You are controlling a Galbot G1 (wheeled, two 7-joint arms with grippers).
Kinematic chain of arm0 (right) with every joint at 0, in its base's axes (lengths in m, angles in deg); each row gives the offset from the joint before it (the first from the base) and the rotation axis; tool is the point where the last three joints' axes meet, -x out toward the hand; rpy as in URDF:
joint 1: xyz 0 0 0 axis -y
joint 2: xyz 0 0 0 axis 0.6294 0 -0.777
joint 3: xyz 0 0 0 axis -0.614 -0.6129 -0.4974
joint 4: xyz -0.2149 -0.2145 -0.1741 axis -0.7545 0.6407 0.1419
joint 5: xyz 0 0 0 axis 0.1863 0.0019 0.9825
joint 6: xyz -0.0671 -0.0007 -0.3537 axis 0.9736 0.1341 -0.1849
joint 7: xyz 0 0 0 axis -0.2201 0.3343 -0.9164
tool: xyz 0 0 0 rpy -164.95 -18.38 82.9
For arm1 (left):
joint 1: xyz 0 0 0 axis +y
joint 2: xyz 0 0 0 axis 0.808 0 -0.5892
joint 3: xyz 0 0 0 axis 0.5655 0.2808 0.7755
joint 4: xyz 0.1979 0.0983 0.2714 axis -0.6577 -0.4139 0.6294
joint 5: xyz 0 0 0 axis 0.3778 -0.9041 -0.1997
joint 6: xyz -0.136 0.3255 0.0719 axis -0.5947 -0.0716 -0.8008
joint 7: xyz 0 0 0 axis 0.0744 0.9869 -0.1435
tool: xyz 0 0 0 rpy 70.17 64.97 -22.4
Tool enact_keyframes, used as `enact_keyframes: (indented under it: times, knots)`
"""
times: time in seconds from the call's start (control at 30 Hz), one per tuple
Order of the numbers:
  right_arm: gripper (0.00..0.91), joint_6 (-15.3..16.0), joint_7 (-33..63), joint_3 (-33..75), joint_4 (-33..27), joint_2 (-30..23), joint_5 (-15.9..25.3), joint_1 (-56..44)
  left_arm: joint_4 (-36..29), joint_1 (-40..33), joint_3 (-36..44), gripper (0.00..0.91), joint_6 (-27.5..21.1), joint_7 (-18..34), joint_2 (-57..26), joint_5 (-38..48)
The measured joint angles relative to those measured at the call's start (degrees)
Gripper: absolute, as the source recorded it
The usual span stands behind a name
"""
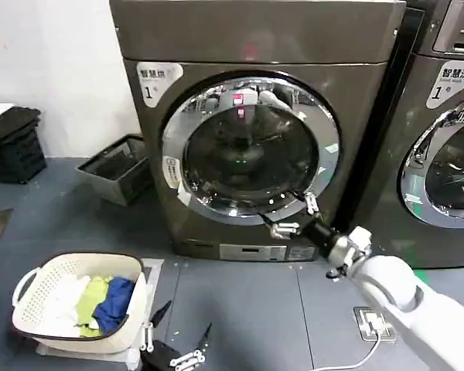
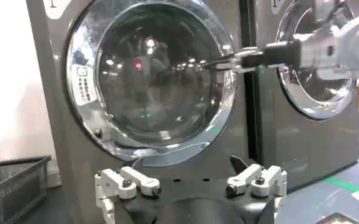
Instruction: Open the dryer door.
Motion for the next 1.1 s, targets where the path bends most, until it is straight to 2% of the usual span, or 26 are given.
enact_keyframes:
  times: [0.47, 1.1]
  knots:
    - [0.907, 0.43, -2.24, -10.92, -10.51, -8.58, -4.87, 12.27, 0.05, 0.04, -0.19, 0.907, 0.2, 0.04, 0.13, -0.01]
    - [0.907, 0.08, -4.63, -17.39, -22.64, -19.08, -5.91, 21.22, -0.07, -0.01, -0.61, 0.907, 0.58, 0.13, 0.84, 0.14]
